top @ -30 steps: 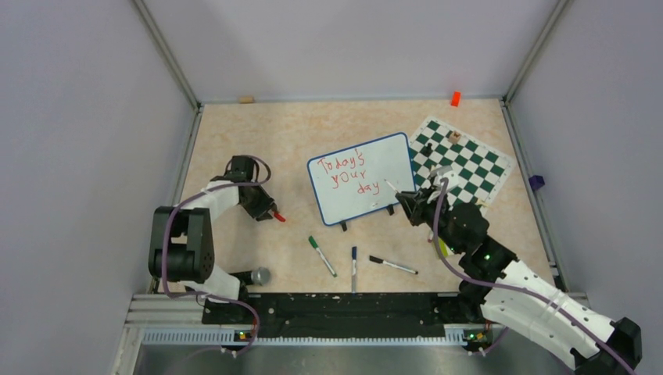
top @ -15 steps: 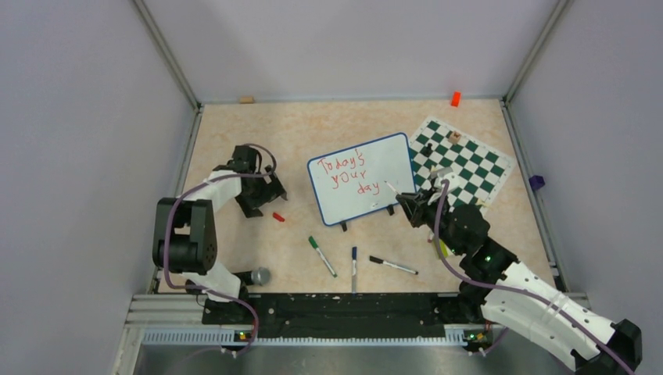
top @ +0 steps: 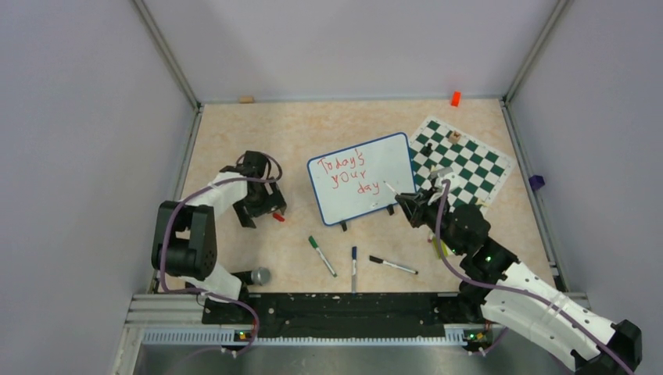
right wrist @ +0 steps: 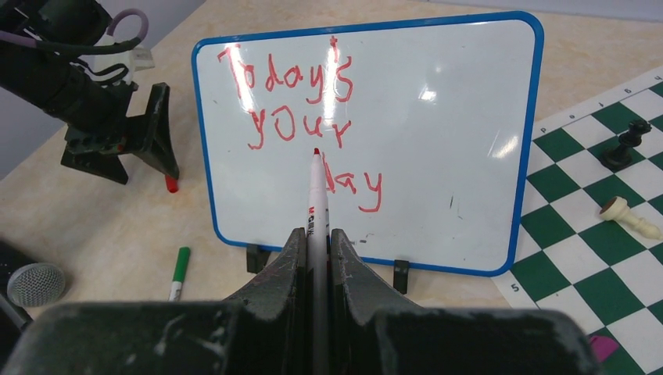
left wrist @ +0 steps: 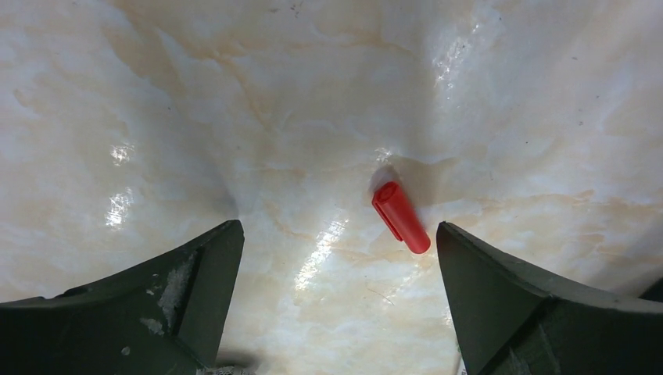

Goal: Write a sentence on the whiteboard
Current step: Pick up the pen cap from the center of the board.

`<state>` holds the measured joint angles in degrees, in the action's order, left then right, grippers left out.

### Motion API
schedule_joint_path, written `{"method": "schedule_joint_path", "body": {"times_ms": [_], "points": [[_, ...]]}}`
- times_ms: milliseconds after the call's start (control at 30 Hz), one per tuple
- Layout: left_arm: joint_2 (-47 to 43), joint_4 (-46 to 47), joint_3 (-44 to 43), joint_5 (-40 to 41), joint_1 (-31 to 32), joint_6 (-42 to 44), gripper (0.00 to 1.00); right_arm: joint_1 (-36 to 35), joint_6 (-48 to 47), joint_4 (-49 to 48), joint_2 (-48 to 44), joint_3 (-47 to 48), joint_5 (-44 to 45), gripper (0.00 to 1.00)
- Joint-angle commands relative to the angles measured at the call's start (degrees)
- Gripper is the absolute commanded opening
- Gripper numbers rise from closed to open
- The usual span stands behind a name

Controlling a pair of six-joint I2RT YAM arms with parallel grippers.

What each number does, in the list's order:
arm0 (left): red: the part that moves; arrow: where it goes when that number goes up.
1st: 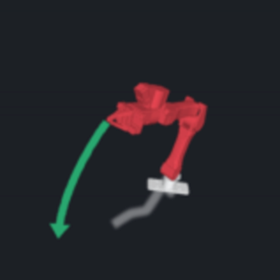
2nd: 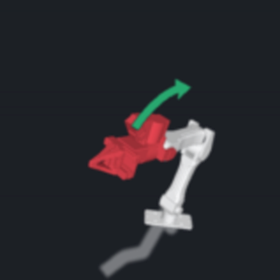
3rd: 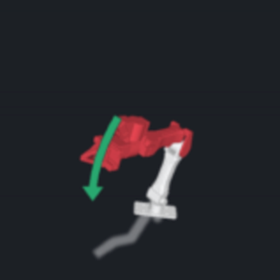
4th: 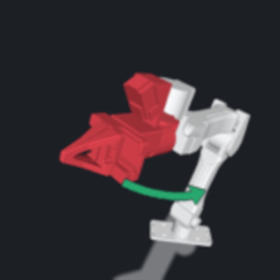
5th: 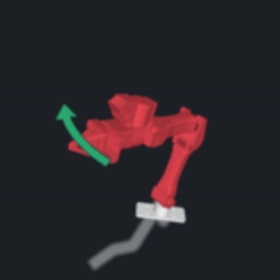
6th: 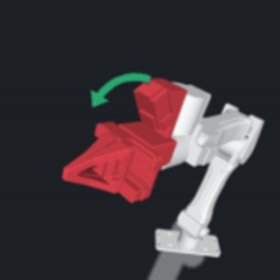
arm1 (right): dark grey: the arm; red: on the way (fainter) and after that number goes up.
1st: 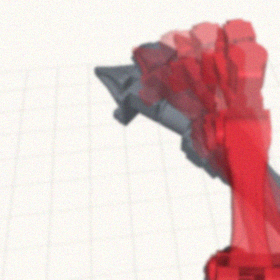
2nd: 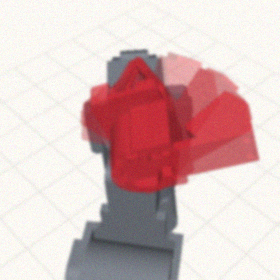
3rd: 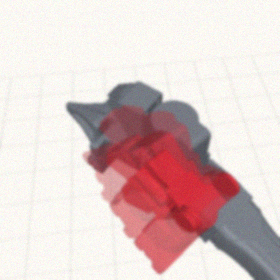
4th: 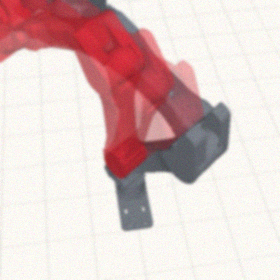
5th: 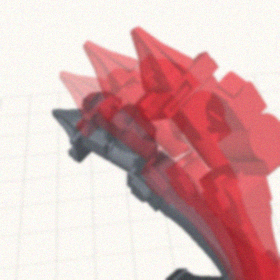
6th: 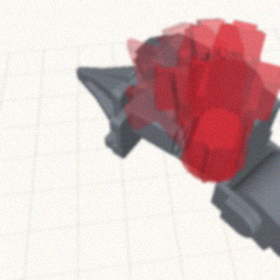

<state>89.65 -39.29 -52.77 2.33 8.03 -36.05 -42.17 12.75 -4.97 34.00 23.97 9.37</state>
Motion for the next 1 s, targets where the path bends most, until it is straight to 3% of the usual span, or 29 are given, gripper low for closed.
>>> {"method": "schedule_joint_path", "body": {"times_ms": [0, 133, 500, 733, 833, 967], "points": [[2.77, -4.31, -3.58, 6.97, 2.92, 0.04, 0.96, 0.78, 0.80, -2.22, -1.13, -0.06, -0.86, 0.00], [4.53, -3.18, -3.93, 6.49, 4.01, -0.59, 0.70, 0.75, 0.96, -2.15, -1.52, -0.13, -1.23, 0.00], [9.25, -3.14, -6.30, 7.04, 5.58, -1.13, 0.41, 0.88, 1.25, -1.97, -2.56, -0.15, -1.81, 0.00], [5.72, -0.39, -6.25, 11.06, 8.25, 1.98, 0.07, 0.86, 1.45, -1.99, -1.85, -0.14, -2.33, 0.00], [2.70, 0.24, -6.04, 15.24, 10.03, 3.37, 0.01, 0.86, 1.62, -1.88, -1.09, 0.18, -3.05, 0.00], [-1.16, 1.34, -5.45, 19.44, 11.00, 5.80, 0.00, 0.86, 1.64, -1.80, -0.16, 0.67, -3.80, 0.00]]}}
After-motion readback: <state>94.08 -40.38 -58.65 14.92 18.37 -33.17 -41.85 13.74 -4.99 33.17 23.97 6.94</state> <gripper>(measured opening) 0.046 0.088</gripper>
